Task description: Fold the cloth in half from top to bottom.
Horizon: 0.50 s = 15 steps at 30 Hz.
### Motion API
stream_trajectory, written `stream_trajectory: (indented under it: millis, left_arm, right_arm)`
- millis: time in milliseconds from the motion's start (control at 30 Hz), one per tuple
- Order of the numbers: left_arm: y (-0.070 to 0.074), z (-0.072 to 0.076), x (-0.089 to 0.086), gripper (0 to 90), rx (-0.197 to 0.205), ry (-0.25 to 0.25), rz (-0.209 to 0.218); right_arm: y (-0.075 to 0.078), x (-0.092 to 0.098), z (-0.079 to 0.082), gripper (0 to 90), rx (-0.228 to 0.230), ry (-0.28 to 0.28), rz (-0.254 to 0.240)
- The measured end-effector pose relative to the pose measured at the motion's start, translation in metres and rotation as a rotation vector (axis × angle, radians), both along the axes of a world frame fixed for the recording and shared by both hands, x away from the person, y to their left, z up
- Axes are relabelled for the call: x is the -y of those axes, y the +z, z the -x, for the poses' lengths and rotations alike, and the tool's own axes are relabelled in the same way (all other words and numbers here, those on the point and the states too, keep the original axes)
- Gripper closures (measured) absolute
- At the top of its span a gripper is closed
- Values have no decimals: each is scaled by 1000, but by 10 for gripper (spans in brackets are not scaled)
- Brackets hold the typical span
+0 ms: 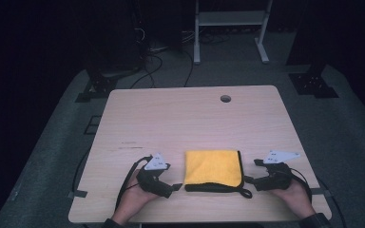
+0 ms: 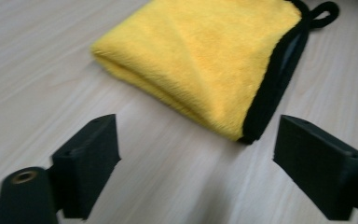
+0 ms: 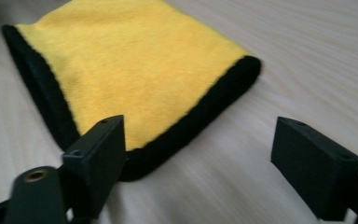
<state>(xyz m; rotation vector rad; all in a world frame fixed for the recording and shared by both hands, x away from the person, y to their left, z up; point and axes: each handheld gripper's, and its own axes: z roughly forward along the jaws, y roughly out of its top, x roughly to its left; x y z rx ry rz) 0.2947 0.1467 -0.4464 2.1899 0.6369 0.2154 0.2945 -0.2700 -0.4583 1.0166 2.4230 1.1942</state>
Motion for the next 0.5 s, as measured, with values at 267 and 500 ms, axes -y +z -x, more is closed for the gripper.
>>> stream_trajectory:
  millis: [267, 500]
  left_arm:
    - [-3, 10, -39, 22, 26, 87, -38]
    - [-14, 16, -72, 5, 18, 158, -76]
  right_arm:
    - [-4, 22, 3, 121, 8, -100, 0]
    - [-13, 42, 9, 113, 9, -191, 46]
